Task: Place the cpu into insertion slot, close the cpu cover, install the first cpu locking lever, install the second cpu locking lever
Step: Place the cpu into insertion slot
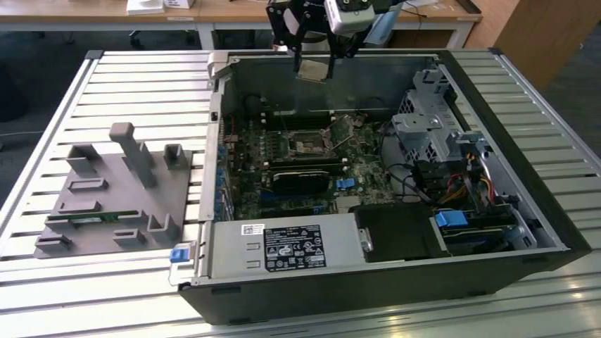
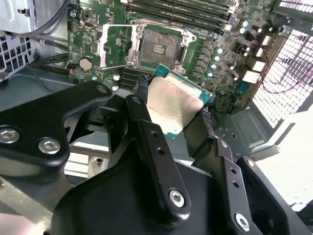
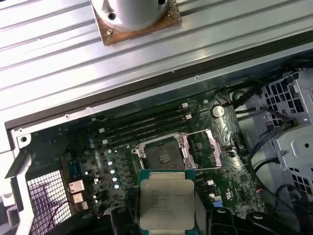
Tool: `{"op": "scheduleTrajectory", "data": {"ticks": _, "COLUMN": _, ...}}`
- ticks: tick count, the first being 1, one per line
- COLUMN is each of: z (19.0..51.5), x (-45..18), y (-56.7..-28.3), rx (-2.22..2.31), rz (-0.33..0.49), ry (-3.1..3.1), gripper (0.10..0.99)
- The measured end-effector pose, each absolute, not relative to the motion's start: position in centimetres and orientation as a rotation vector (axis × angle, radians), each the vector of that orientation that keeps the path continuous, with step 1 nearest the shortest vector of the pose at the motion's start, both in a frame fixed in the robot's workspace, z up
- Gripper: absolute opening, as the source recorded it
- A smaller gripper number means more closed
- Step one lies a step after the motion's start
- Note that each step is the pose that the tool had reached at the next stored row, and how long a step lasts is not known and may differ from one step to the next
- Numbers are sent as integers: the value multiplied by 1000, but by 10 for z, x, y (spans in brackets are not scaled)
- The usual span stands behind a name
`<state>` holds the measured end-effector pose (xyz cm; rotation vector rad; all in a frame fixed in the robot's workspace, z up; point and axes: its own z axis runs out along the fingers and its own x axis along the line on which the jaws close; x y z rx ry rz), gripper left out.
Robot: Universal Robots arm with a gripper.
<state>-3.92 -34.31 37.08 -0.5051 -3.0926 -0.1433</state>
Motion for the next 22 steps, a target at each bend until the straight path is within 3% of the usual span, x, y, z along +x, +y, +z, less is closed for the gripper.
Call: {"op": "scheduleTrajectory", "data": {"ticks": 22, "z": 370, "x": -41, "y": -343, "rx": -720, "rz": -144, "ry": -3056, "gripper": 541}}
